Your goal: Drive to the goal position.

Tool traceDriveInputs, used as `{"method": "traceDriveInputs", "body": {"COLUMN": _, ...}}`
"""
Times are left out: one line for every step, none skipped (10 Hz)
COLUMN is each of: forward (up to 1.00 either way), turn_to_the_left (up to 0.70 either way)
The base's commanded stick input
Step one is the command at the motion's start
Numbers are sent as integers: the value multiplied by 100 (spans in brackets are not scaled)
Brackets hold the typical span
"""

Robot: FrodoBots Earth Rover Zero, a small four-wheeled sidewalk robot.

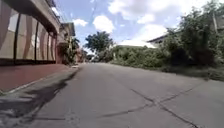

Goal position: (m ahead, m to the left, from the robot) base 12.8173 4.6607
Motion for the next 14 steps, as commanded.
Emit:
{"method": "traceDriveInputs", "body": {"forward": 100, "turn_to_the_left": 0}}
{"method": "traceDriveInputs", "body": {"forward": 100, "turn_to_the_left": 0}}
{"method": "traceDriveInputs", "body": {"forward": 100, "turn_to_the_left": 0}}
{"method": "traceDriveInputs", "body": {"forward": 100, "turn_to_the_left": 0}}
{"method": "traceDriveInputs", "body": {"forward": 100, "turn_to_the_left": 20}}
{"method": "traceDriveInputs", "body": {"forward": 100, "turn_to_the_left": 40}}
{"method": "traceDriveInputs", "body": {"forward": 100, "turn_to_the_left": 40}}
{"method": "traceDriveInputs", "body": {"forward": 100, "turn_to_the_left": 40}}
{"method": "traceDriveInputs", "body": {"forward": 100, "turn_to_the_left": 40}}
{"method": "traceDriveInputs", "body": {"forward": 100, "turn_to_the_left": 25}}
{"method": "traceDriveInputs", "body": {"forward": 100, "turn_to_the_left": 0}}
{"method": "traceDriveInputs", "body": {"forward": 100, "turn_to_the_left": 0}}
{"method": "traceDriveInputs", "body": {"forward": 100, "turn_to_the_left": 0}}
{"method": "traceDriveInputs", "body": {"forward": 100, "turn_to_the_left": 0}}
